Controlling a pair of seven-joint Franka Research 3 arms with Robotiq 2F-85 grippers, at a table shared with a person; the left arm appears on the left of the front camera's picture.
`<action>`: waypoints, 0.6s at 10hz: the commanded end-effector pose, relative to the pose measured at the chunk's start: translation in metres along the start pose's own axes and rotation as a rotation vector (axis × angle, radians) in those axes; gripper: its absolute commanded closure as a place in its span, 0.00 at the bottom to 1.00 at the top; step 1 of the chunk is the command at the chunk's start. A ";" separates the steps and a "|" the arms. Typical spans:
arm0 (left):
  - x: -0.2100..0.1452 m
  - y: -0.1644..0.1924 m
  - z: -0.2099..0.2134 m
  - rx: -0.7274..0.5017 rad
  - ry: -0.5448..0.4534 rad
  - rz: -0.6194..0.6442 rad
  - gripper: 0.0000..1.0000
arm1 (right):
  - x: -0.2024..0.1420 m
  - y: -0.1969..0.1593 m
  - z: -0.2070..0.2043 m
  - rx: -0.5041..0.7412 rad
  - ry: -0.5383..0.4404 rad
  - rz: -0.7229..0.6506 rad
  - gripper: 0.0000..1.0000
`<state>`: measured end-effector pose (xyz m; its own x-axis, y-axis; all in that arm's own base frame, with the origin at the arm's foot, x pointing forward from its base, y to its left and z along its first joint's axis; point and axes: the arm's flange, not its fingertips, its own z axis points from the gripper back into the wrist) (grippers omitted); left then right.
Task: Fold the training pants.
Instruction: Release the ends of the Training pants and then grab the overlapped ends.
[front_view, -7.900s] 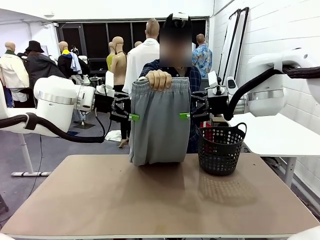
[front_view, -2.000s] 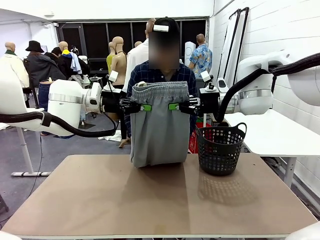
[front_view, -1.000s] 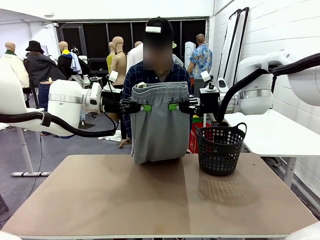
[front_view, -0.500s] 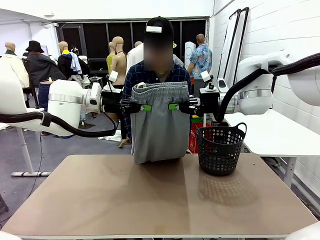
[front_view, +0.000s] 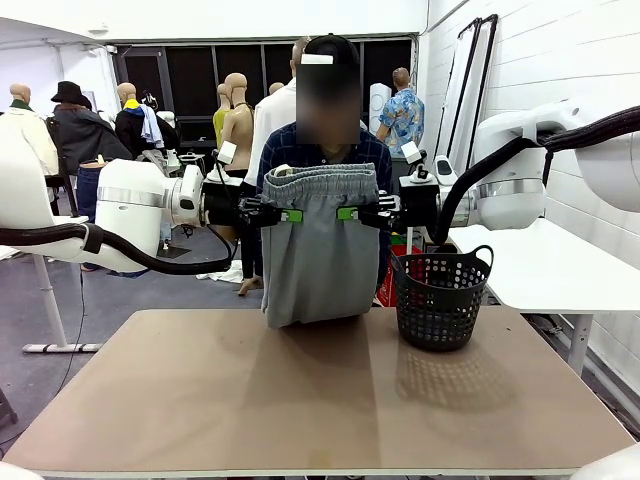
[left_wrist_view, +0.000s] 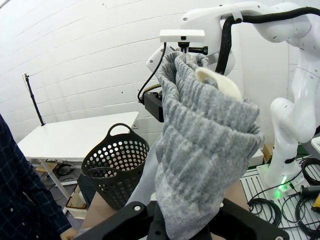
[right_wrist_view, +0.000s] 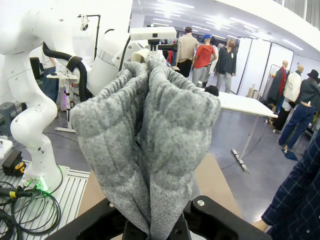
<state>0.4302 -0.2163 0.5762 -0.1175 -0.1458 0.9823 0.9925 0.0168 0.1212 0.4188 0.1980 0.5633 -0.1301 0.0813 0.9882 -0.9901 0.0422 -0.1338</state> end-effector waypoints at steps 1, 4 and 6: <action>0.002 -0.004 0.000 0.016 -0.023 -0.020 1.00 | 0.003 0.001 -0.001 0.000 -0.012 0.000 1.00; 0.002 -0.004 0.000 0.016 -0.023 -0.020 1.00 | 0.003 0.001 -0.001 0.000 -0.012 0.000 1.00; 0.002 -0.004 0.000 0.016 -0.023 -0.020 1.00 | 0.003 0.001 -0.001 0.000 -0.012 0.000 1.00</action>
<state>0.4302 -0.2162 0.5761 -0.1174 -0.1459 0.9823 0.9925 0.0169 0.1211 0.4188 0.1980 0.5633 -0.1300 0.0813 0.9882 -0.9901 0.0422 -0.1338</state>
